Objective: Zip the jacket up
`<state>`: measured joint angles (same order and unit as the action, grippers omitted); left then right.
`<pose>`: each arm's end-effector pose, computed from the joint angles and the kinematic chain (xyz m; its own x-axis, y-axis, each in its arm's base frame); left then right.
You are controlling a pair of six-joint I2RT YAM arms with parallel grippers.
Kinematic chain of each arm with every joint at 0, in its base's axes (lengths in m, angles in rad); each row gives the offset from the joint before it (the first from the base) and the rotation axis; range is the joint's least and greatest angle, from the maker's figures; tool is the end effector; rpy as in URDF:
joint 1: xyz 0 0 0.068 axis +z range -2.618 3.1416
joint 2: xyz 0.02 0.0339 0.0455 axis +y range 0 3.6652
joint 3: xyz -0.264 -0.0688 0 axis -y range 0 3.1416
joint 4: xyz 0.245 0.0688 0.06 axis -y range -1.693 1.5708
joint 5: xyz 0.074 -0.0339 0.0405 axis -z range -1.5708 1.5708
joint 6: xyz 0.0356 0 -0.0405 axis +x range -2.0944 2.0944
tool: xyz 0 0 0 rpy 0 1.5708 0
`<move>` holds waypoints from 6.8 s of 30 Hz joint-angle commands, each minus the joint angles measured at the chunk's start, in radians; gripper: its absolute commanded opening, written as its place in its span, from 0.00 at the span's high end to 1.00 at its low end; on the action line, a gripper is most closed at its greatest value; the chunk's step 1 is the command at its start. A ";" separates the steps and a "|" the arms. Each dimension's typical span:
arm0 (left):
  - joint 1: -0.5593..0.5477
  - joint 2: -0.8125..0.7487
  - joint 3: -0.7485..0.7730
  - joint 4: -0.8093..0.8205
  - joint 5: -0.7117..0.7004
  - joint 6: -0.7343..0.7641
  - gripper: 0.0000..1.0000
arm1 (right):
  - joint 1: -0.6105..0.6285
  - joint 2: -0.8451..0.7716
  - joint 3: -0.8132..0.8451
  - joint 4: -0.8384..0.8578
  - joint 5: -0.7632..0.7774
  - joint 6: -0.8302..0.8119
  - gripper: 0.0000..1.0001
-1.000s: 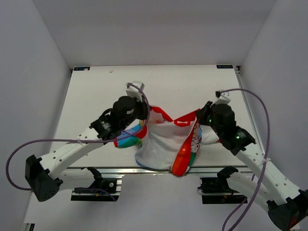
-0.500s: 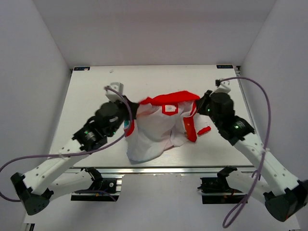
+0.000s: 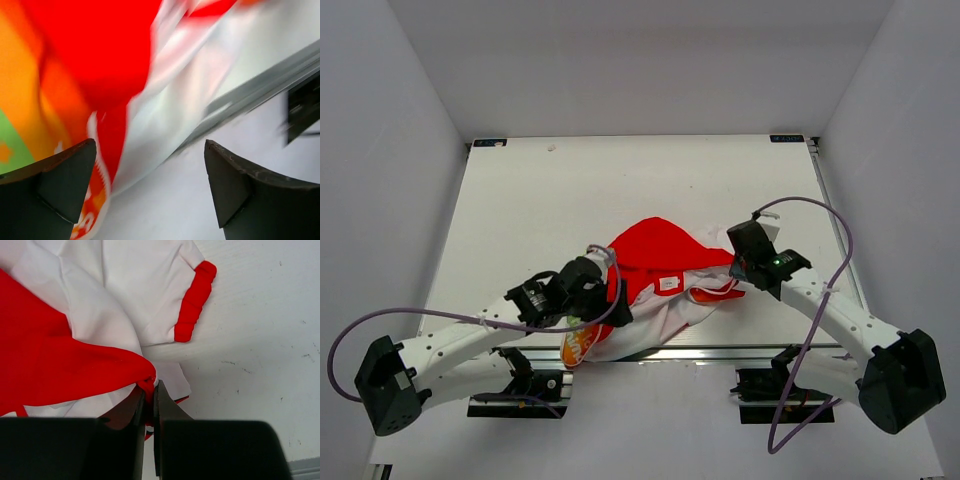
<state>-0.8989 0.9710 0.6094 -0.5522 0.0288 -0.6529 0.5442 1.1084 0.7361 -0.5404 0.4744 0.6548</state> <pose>0.1164 -0.1480 0.2141 -0.8734 0.1226 -0.4713 0.3307 0.8598 -0.3891 0.1940 0.0984 0.2329 -0.6718 0.2267 -0.7052 0.2365 0.9678 0.0858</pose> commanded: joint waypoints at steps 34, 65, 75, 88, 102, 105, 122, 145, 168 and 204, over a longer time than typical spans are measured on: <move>0.173 0.393 0.348 0.035 0.082 0.051 1.00 | -0.010 -0.060 0.063 0.109 -0.037 -0.093 1.00; 0.175 0.279 1.027 -0.076 -0.479 -0.008 1.00 | -0.010 -0.182 0.628 0.109 -0.076 -0.184 1.00; 0.324 1.335 1.886 -0.381 -0.476 -0.065 0.84 | -0.119 0.834 1.308 -0.237 0.029 -0.010 1.00; 0.364 1.099 1.527 -0.134 -0.310 0.035 0.02 | -0.121 0.659 0.958 0.000 -0.284 -0.225 0.11; 0.506 0.453 0.466 -0.072 -0.276 -0.152 0.02 | -0.076 0.294 0.290 0.017 -0.257 -0.248 0.11; 0.554 0.465 0.435 -0.104 -0.325 -0.168 0.02 | -0.075 0.314 0.287 -0.001 -0.227 -0.235 0.11; 0.707 0.853 0.477 0.052 -0.256 -0.123 0.30 | -0.075 0.220 0.283 -0.032 -0.165 -0.244 0.11; 0.326 0.362 0.463 0.132 -0.542 0.075 1.00 | -0.076 0.125 0.214 -0.042 -0.120 -0.205 0.11; 0.529 0.512 0.461 0.049 -0.324 -0.034 0.02 | -0.087 0.156 0.210 -0.039 -0.175 -0.228 0.11; 0.583 0.738 0.573 -0.046 -0.423 -0.065 1.00 | -0.087 0.100 0.192 -0.069 -0.105 -0.219 0.12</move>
<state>-0.2596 1.8397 1.1820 -0.5278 -0.2924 -0.7403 0.4595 1.2312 0.9325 -0.6117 0.3401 0.4366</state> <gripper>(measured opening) 0.010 0.885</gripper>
